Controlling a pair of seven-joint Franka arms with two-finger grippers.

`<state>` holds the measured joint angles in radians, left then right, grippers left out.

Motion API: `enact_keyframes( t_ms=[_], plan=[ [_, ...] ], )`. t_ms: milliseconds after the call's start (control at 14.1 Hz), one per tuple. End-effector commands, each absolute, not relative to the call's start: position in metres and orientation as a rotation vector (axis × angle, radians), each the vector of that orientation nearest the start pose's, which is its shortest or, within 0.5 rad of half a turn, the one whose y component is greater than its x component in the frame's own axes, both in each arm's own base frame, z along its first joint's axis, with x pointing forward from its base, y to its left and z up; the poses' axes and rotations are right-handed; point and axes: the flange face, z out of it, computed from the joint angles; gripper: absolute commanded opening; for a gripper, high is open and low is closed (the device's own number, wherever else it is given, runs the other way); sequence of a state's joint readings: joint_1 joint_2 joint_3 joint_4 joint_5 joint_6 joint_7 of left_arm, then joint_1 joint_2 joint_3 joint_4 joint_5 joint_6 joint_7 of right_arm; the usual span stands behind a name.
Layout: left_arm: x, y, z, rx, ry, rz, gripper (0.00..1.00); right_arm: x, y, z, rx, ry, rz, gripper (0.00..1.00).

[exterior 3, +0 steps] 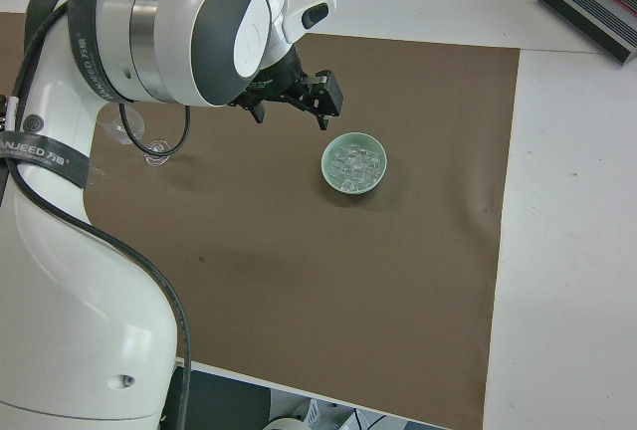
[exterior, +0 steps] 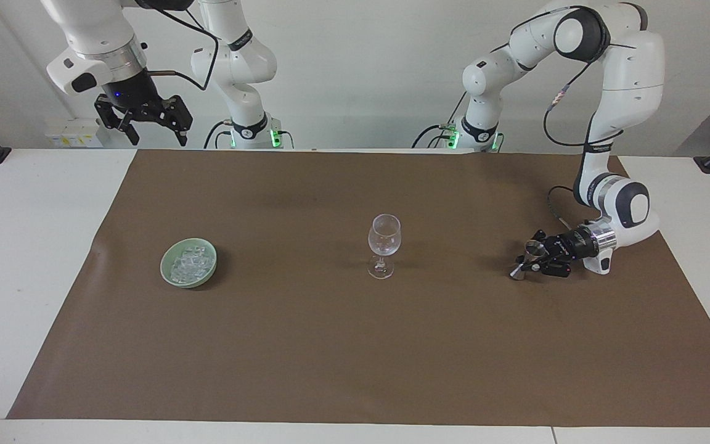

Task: Pour wine and add ice with both arms
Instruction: 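Carry the bottle with the left gripper over the clear glass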

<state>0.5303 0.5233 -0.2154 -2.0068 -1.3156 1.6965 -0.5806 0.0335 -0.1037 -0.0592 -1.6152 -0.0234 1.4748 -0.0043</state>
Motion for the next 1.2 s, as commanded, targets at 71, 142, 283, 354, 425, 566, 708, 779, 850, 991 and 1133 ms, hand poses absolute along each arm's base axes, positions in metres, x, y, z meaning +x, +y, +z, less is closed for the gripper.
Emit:
enact_keyframes(
  t_ms=[71, 142, 283, 354, 425, 566, 708, 779, 850, 991, 1133],
  plan=[
    [0.565, 0.067, 0.244, 1.190, 1.360, -0.984, 0.00, 0.507, -0.019, 0.654, -3.150, 0.004, 0.071, 1.00],
    [0.566, 0.058, 0.249, 1.208, 1.350, -0.986, 0.00, 0.507, -0.019, 0.654, -3.150, 0.002, 0.071, 1.00],
    [0.569, 0.040, 0.256, 1.233, 1.329, -0.997, 0.00, 0.507, -0.019, 0.654, -3.150, 0.002, 0.071, 1.00],
    [0.571, 0.033, 0.260, 1.244, 1.321, -0.996, 0.00, 0.507, -0.019, 0.654, -3.150, 0.002, 0.071, 1.00],
    [0.572, 0.026, 0.264, 1.252, 1.311, -0.999, 0.00, 0.507, -0.019, 0.654, -3.150, 0.004, 0.071, 1.00],
    [0.574, 0.010, 0.273, 1.278, 1.289, -1.002, 0.00, 0.507, -0.019, 0.654, -3.150, 0.004, 0.071, 1.00],
    [0.576, -0.005, 0.282, 1.289, 1.266, -1.003, 0.00, 0.507, -0.019, 0.654, -3.150, 0.004, 0.071, 1.00],
    [0.577, -0.008, 0.288, 1.296, 1.259, -0.998, 0.00, 0.507, -0.019, 0.654, -3.150, 0.004, 0.071, 1.00],
    [0.577, -0.017, 0.290, 1.305, 1.250, -1.004, 0.00, 0.507, -0.019, 0.654, -3.150, 0.004, 0.071, 1.00],
    [0.578, -0.026, 0.300, 1.308, 1.265, -1.023, 0.00, 0.507, -0.019, 0.654, -3.150, 0.004, 0.071, 1.00],
    [0.579, -0.031, 0.308, 1.296, 1.297, -1.049, 0.00, 0.507, -0.019, 0.654, -3.150, 0.004, 0.071, 1.00]
  ],
)
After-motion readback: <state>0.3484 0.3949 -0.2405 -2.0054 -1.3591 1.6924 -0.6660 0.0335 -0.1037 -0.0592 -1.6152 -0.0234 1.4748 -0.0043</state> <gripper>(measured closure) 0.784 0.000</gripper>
